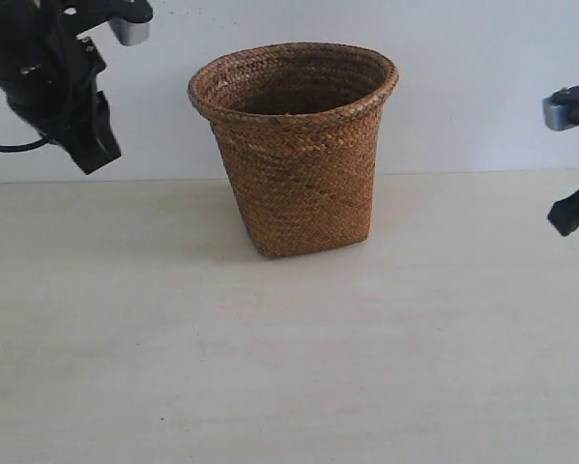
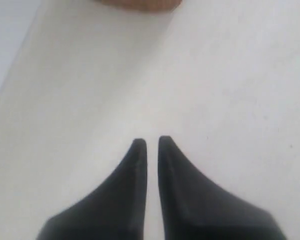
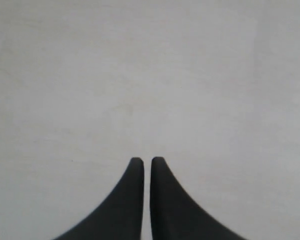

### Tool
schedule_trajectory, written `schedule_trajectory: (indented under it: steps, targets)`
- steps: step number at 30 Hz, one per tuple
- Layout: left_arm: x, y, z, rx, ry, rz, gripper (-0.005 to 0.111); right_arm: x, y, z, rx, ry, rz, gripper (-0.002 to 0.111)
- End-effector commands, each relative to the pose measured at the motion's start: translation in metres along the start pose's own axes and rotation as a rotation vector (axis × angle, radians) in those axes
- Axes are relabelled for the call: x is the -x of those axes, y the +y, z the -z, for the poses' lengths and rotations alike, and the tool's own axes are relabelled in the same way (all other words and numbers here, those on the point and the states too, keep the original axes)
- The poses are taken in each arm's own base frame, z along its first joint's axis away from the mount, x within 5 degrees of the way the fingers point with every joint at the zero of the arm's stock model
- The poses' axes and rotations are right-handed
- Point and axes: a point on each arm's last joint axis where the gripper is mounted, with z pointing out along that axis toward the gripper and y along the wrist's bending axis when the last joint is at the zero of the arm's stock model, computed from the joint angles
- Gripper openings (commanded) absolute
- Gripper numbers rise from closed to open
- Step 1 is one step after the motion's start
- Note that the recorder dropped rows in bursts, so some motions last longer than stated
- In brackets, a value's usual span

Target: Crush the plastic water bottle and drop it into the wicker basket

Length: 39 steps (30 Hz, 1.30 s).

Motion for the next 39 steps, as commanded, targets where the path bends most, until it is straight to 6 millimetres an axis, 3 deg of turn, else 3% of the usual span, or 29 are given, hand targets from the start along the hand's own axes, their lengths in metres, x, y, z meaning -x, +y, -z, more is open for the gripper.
schedule_trajectory:
  steps: [1, 6, 11, 20, 28, 39]
  targets:
    - [-0.018, -0.001, 0.018, 0.048, 0.115, 0.229, 0.004, -0.02, -0.005, 0.036, -0.083, -0.074, -0.042, 0.0]
    - [-0.054, -0.03, 0.034, 0.091, 0.022, 0.355, 0.004, -0.061, 0.003, 0.053, -0.102, -0.21, -0.054, 0.0]
    - [-0.091, -0.065, 0.051, 0.136, -0.173, 0.401, 0.004, -0.099, 0.014, 0.071, -0.126, -0.564, -0.1, 0.0]
    - [-0.13, -0.101, 0.073, 0.207, -0.466, 0.493, 0.004, -0.155, 0.029, 0.096, -0.142, -0.943, -0.139, 0.0]
    - [-0.158, -0.129, 0.084, 0.196, -0.661, 0.568, 0.004, -0.192, 0.039, 0.099, -0.14, -1.192, -0.178, 0.0]
    - [-0.197, -0.161, 0.092, 0.26, -0.866, 0.577, 0.004, -0.241, 0.051, 0.098, -0.124, -1.4, -0.21, 0.0]
